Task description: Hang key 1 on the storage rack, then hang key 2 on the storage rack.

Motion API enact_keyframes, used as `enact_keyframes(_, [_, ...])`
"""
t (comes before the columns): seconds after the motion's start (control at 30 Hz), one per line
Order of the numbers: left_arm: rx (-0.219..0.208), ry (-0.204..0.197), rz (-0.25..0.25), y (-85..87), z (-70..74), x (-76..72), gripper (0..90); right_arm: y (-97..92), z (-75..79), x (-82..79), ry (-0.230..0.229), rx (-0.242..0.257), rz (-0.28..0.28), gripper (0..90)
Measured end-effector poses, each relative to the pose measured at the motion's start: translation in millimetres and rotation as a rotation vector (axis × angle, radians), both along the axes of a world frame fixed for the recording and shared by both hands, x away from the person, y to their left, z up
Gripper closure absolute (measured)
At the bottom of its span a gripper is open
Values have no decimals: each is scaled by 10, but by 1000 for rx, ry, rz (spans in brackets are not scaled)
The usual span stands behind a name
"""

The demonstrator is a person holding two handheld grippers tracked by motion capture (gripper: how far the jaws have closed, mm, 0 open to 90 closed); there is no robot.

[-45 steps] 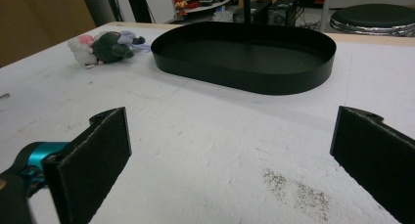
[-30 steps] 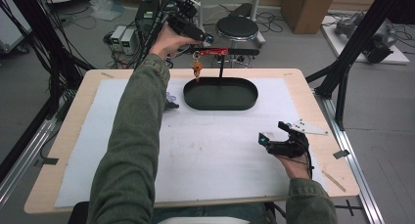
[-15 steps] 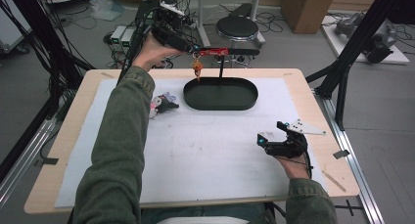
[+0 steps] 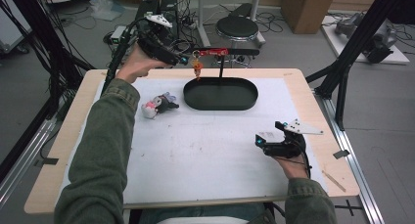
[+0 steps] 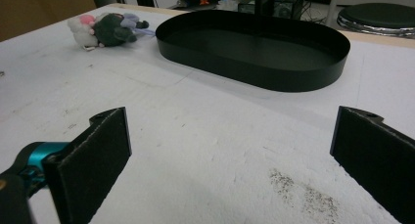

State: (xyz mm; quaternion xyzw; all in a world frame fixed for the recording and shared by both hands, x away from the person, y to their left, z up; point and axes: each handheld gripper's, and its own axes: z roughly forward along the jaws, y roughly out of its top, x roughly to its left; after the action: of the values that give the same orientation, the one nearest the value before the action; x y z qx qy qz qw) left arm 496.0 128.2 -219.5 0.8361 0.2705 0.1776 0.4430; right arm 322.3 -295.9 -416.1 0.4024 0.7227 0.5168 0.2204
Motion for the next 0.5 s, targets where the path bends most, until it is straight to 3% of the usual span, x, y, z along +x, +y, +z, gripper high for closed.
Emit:
enact_keyframes(0.23, [-16,0,6,124,-65,-49,17,9,-3,8,-6,-9,3,5])
enact_keyframes(0.5, [9,20,23,246,-243,-60,17,14,-6,5,-3,-20,6,5])
